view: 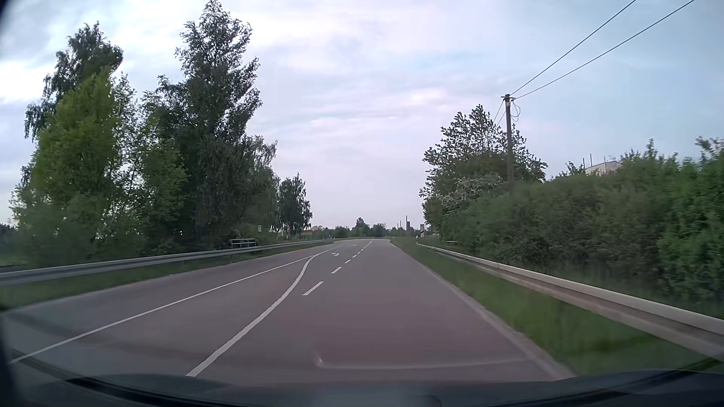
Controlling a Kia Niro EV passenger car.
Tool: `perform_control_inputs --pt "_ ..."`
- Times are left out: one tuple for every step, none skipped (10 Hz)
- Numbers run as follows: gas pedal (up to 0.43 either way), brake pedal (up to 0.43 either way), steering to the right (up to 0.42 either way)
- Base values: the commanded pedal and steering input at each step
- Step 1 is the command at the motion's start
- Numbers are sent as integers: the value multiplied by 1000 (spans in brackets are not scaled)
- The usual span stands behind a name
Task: Follow the waypoints while adhering to traffic rules and regulations
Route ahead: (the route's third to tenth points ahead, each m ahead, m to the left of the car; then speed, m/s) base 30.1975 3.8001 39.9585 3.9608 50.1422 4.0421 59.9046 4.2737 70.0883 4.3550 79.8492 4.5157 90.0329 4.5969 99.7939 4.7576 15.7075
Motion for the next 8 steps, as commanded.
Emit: perform_control_inputs --pt "157 0 -2" --pt "157 0 -2" --pt "157 0 -2" --pt "157 0 -2" --pt "157 0 -2" --pt "157 0 -2" --pt "157 0 -2" --pt "157 0 -2"
